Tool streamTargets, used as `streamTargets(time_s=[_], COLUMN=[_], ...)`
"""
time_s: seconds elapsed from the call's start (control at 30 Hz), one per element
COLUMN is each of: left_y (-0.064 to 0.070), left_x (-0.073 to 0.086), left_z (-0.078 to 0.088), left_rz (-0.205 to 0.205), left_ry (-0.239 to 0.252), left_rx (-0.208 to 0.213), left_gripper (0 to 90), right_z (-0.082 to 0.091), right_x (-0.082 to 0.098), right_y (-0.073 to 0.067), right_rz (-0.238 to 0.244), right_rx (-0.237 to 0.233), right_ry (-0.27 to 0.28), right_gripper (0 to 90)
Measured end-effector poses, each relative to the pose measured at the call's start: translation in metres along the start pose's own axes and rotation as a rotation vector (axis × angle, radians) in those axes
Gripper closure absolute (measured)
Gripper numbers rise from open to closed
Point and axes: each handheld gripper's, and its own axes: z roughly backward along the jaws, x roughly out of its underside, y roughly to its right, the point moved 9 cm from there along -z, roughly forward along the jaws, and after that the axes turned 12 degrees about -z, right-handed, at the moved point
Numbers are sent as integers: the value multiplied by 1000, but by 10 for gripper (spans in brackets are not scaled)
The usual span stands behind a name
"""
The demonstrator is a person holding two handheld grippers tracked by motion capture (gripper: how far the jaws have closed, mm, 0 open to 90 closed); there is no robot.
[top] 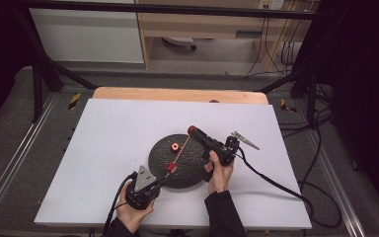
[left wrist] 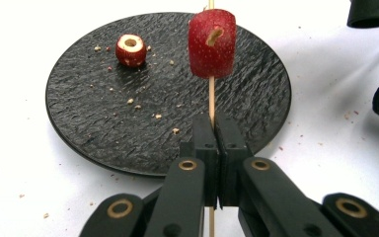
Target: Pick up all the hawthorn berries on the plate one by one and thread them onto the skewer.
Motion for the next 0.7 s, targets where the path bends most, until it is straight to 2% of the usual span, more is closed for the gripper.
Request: streamTargets(time_s=[0.17,0.23,0.27,0.33,0.53,0.7], left_y=[1,3,4,5,13,22], left_x=[-2,-4,-4,-3,-10,-13], left_z=[2,4,5,6,2,-3], left_rz=[12,18,18,36,70,101], left_ry=[31,40,39,50,67,66], left_rx=[-3,-8,-12,-13,2,-7], left_gripper=[888,888,889,888,888,887], right_z=[3,3,3,3,2,2], right_x=[-1,-3,-5,-10,-10,-8], right_y=[-4,-4,-4,-4,-3,-3], right_rz=[25,31,35,30,29,23], right_rx=[-11,-8,-6,-5,-6,-21], right_ry=[18,42,72,102,91,105], right_gripper=[650,650,650,650,650,651])
